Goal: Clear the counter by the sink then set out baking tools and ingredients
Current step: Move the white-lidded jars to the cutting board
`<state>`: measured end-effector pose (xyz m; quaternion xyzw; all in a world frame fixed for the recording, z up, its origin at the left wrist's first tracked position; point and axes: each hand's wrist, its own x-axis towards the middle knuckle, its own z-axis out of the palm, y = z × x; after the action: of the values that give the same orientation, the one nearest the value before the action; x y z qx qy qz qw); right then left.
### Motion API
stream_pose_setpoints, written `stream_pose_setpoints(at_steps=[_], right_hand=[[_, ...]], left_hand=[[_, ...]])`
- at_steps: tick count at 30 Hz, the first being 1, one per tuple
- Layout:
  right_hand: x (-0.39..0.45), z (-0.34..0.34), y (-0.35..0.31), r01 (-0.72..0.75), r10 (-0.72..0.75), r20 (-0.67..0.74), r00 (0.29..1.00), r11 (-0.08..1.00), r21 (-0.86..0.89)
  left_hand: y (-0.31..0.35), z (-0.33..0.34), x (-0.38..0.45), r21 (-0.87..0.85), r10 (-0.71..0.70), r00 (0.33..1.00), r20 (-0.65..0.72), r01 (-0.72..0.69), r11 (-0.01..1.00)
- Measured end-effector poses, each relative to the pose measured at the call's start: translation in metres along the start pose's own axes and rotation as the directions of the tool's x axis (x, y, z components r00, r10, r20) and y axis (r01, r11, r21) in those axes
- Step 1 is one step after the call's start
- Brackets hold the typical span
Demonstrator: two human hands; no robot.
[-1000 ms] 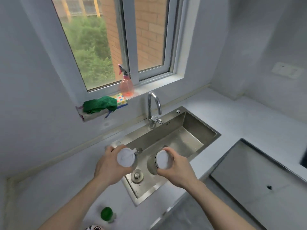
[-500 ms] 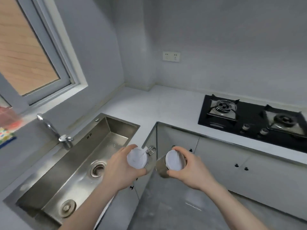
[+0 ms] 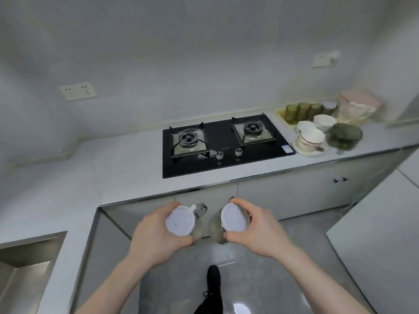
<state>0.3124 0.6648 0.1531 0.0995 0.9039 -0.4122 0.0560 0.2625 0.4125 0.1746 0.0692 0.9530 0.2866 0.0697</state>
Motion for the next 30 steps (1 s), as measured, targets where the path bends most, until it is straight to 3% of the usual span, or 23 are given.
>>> stream_pose_setpoints(at_steps=[14,30], right_hand=[[0.133,-0.131,0.042,-0.159,0.142,-0.224,0.964,0.985,-0.063],[0.194,-0.28,0.143,-0.256,0.237,-0.45,0.861,0.966,0.019]], left_hand=[[0.125,0.057,0.222,-0.051,0.294,0.949,0.116,-0.29,0.956],[0.308,0.122,0.339,-0.124,0.495,0.843,0.208,-0.479,0.869]])
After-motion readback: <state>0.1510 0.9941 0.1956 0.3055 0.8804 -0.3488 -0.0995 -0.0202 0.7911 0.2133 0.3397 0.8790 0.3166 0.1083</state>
